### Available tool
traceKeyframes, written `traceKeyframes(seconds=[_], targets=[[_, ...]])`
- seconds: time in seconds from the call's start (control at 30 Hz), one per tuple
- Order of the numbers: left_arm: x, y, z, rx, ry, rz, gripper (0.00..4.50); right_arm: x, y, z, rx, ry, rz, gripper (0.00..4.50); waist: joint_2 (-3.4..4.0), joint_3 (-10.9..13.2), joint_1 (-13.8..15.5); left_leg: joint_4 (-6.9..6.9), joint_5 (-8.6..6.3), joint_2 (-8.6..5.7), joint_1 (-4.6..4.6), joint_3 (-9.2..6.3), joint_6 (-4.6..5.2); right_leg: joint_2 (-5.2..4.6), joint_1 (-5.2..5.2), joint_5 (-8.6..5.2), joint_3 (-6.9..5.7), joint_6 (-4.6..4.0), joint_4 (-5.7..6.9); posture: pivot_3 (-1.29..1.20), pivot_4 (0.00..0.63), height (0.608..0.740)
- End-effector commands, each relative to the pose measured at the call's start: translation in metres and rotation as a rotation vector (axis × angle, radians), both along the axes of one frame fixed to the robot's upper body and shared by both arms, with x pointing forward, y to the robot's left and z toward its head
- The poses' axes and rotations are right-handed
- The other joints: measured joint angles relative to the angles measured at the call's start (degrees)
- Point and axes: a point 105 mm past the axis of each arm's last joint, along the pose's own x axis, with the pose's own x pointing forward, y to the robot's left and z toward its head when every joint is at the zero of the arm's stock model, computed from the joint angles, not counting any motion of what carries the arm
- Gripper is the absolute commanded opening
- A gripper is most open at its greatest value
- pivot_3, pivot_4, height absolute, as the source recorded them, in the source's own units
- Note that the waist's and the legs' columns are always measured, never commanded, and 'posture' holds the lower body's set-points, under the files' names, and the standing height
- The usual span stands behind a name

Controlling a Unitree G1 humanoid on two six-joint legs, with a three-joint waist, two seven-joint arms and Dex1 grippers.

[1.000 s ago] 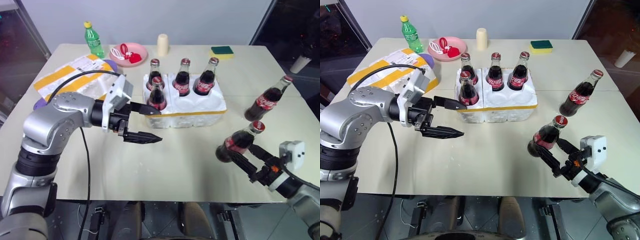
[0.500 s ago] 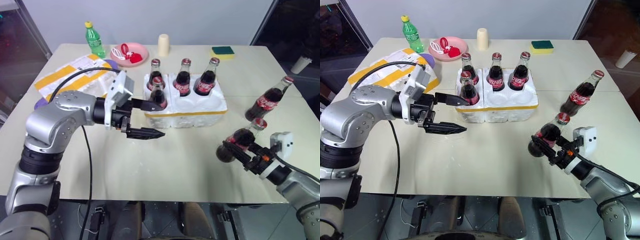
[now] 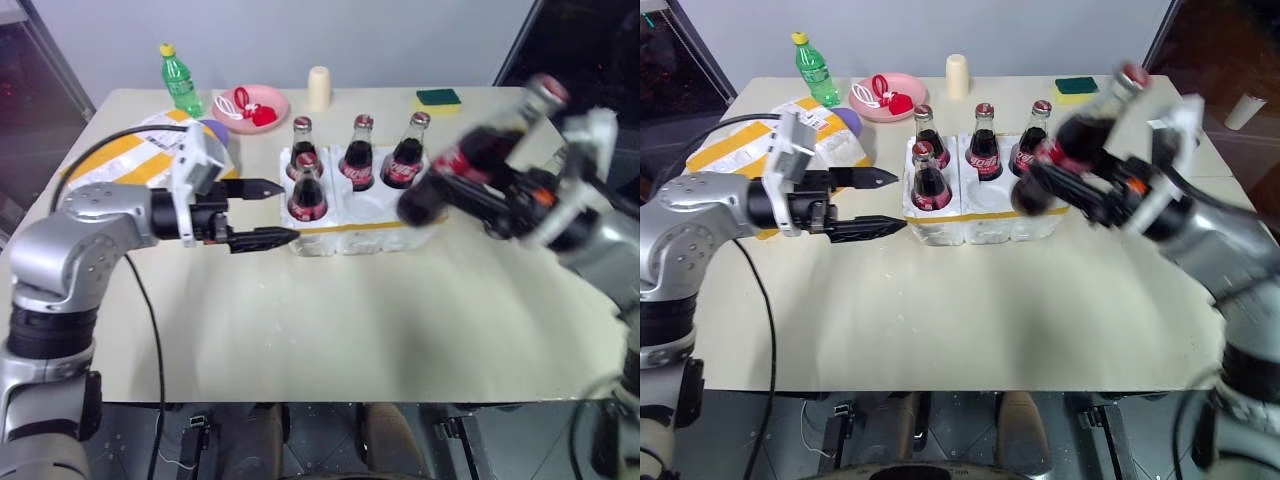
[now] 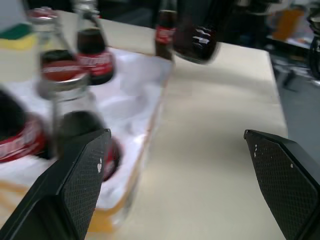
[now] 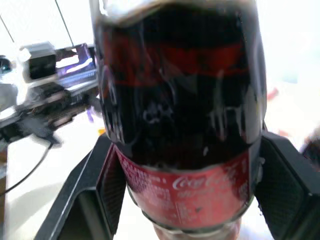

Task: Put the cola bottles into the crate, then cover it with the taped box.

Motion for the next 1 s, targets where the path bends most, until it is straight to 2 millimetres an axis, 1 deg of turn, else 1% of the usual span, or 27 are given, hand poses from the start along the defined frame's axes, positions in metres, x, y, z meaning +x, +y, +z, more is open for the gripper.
traceKeyframes(seconds=[0.03,0.1,0.2,0.3,0.4,0.47,0.5,0.53,0.63,0.67,0.7,0.73,0.77,0.8,0.87,0.9,0.97,1.0], targets=[[-0.004,0.001,0.011,-0.019,-0.062,0.018,4.5,0.025,0.014,0.004,-0.025,-0.021,-0.006,2.85,-0.01,0.0,0.4,-0.01,0.0,0.0,-0.04,-0.03,0.0,0.0,-0.02,0.0,-0.03,0.0,0.0,0.0,0.15,0.739],[-0.006,-0.001,0.011,-0.022,-0.066,0.02,4.5,0.039,0.026,0.001,-0.046,-0.016,0.01,2.85,-0.02,0.0,0.4,0.01,0.0,-0.02,-0.25,-0.06,0.0,0.0,-0.18,0.1,-0.05,0.19,0.04,0.0,0.15,0.739],[-0.009,-0.004,0.011,-0.023,-0.074,0.019,4.5,0.053,0.038,-0.016,-0.114,0.017,0.039,2.85,-0.02,0.0,0.4,0.12,0.01,-0.05,-0.89,-0.07,-0.01,-0.01,-0.82,0.16,-0.05,0.26,0.19,0.0,0.15,0.739],[-0.01,-0.004,0.012,-0.022,-0.083,0.025,4.5,0.063,0.041,-0.039,-0.206,0.057,0.031,2.85,-0.02,0.0,0.2,0.06,0.01,-0.05,-0.91,-0.07,-0.01,-0.01,-0.88,0.15,-0.06,0.26,0.21,0.0,0.15,0.739],[-0.011,-0.003,0.014,-0.022,-0.088,0.031,4.5,0.07,0.042,-0.056,-0.26,0.087,0.014,2.85,0.0,0.0,0.0,0.09,0.01,-0.05,-0.88,-0.07,-0.01,0.0,-0.88,0.15,-0.06,0.26,0.25,0.0,0.15,0.739],[-0.01,-0.002,0.015,-0.022,-0.089,0.035,4.5,0.072,0.045,-0.065,-0.272,0.109,0.011,3.88,-0.01,0.0,-0.1,0.1,0.03,-0.04,-0.82,-0.07,-0.03,0.0,-0.84,0.16,-0.06,0.26,0.29,0.0,0.15,0.739],[-0.009,-0.003,0.015,-0.023,-0.09,0.035,4.5,0.073,0.046,-0.069,-0.274,0.115,0.009,4.29,-0.01,0.0,-0.1,0.11,0.03,-0.04,-0.77,-0.07,-0.03,0.0,-0.79,0.16,-0.06,0.26,0.29,0.0,0.15,0.739],[-0.009,-0.003,0.015,-0.023,-0.09,0.034,4.5,0.073,0.048,-0.071,-0.278,0.115,0.006,4.46,-0.02,0.0,-0.1,0.11,0.03,-0.04,-0.73,-0.07,-0.03,0.01,-0.75,0.16,-0.06,0.26,0.29,0.0,0.15,0.739],[-0.009,-0.007,0.014,-0.022,-0.087,0.016,4.5,0.073,0.047,-0.07,-0.271,0.096,-0.019,4.46,-0.03,0.0,-0.2,0.11,0.03,-0.04,-0.71,-0.08,-0.04,0.02,-0.74,0.16,-0.05,0.26,0.29,0.0,0.15,0.739],[-0.009,-0.008,0.014,-0.022,-0.086,0.008,4.5,0.072,0.044,-0.065,-0.247,0.09,-0.028,4.46,-0.02,0.0,-0.1,0.11,0.03,-0.04,-0.7,-0.08,-0.04,0.02,-0.73,0.16,-0.05,0.26,0.29,0.0,0.15,0.739],[-0.009,-0.011,0.014,-0.024,-0.086,-0.004,4.5,0.066,0.035,-0.049,-0.2,0.059,-0.05,4.46,-0.02,0.0,-0.1,0.11,0.03,-0.04,-0.7,-0.08,-0.04,0.02,-0.73,0.16,-0.05,0.26,0.29,0.0,0.15,0.739],[-0.009,-0.013,0.015,-0.025,-0.085,-0.013,4.5,0.061,0.029,-0.039,-0.169,0.036,-0.066,4.46,-0.02,0.0,0.1,0.11,0.03,-0.04,-0.71,-0.09,-0.04,0.02,-0.74,0.16,-0.05,0.26,0.3,0.0,0.15,0.739],[-0.008,-0.015,0.016,-0.029,-0.084,-0.02,4.5,0.052,0.014,-0.024,-0.128,0.005,-0.102,4.46,-0.02,0.0,0.4,0.1,0.03,-0.04,-0.74,-0.13,-0.04,0.03,-0.75,0.16,-0.07,0.26,0.31,0.0,0.15,0.739],[-0.007,-0.016,0.017,-0.032,-0.083,-0.026,4.5,0.042,0.002,-0.014,-0.104,-0.016,-0.134,4.46,-0.01,0.0,0.7,0.1,0.03,-0.04,-0.75,-0.13,-0.04,0.02,-0.75,0.16,-0.07,0.26,0.3,0.0,0.15,0.739],[-0.008,-0.017,0.017,-0.038,-0.078,-0.037,4.5,0.025,-0.016,-0.007,-0.092,-0.032,-0.186,4.46,-0.01,0.0,0.8,0.12,0.03,-0.06,-0.83,-0.18,-0.04,0.02,-0.74,0.16,-0.12,0.26,0.25,0.0,0.15,0.739],[-0.008,-0.018,0.017,-0.039,-0.077,-0.046,4.5,0.015,-0.025,-0.006,-0.096,-0.033,-0.218,4.46,-0.02,0.0,0.9,0.14,0.03,-0.07,-0.83,-0.17,-0.04,0.01,-0.72,0.16,-0.11,0.26,0.24,0.0,0.15,0.739],[-0.009,-0.02,0.017,-0.04,-0.075,-0.058,4.5,0.0,-0.039,-0.009,-0.112,-0.02,-0.277,4.46,-0.05,0.0,0.9,0.11,0.03,-0.06,-0.77,-0.19,-0.04,0.01,-0.68,0.15,-0.13,0.25,0.23,0.0,0.15,0.739],[-0.008,-0.022,0.016,-0.041,-0.07,-0.066,4.5,-0.01,-0.053,-0.016,-0.123,0.003,-0.342,4.46,-0.05,0.0,0.7,0.11,0.03,-0.06,-0.74,-0.2,-0.03,0.02,-0.66,0.15,-0.13,0.25,0.25,0.0,0.15,0.739]])
